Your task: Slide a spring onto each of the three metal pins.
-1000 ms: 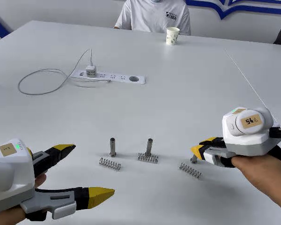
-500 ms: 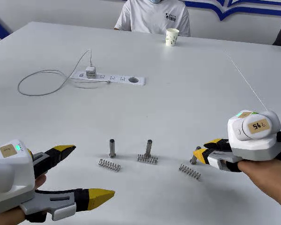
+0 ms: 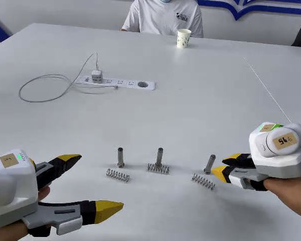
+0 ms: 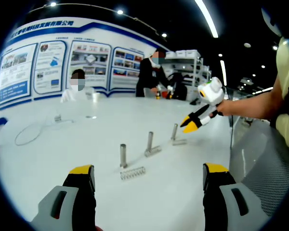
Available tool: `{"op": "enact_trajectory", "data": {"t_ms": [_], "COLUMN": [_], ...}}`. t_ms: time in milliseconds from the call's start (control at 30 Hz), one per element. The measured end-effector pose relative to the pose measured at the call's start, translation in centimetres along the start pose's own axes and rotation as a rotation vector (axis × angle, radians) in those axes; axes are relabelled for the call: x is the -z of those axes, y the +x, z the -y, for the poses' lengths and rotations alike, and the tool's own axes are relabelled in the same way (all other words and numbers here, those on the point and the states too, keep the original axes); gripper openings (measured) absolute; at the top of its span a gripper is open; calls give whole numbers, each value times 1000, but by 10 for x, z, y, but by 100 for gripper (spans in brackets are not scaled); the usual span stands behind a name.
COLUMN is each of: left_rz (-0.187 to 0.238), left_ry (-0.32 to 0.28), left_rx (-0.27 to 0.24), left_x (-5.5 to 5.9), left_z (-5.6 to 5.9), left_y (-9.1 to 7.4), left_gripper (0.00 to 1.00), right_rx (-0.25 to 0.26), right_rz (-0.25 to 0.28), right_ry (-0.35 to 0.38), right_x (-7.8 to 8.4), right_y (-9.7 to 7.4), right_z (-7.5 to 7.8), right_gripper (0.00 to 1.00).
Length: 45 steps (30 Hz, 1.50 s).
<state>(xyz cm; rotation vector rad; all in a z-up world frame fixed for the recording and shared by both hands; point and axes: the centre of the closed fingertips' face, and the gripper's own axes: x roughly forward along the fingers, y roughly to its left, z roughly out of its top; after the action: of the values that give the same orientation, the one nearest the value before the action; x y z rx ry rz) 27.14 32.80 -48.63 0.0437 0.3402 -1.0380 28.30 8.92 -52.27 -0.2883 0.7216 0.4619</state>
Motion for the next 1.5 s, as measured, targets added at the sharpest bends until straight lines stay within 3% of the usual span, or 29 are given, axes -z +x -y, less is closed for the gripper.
{"op": "enact_trajectory", "data": {"t_ms": [700,1500], "left_rz": [-8,-19], "left_ry": [-3,-5], "left_rx": [14,39], "left_x": [3,7], "left_z": [4,9], "left_y": [2,3], "left_gripper": [94,91], "right_rx": [-80,-129], "right_rz": [-95,-147], "right_ry": [-79,-127], "right_x": [23,33], "right_y": [16,25], "right_z": [-23,-25], "right_gripper": [18,12]}}
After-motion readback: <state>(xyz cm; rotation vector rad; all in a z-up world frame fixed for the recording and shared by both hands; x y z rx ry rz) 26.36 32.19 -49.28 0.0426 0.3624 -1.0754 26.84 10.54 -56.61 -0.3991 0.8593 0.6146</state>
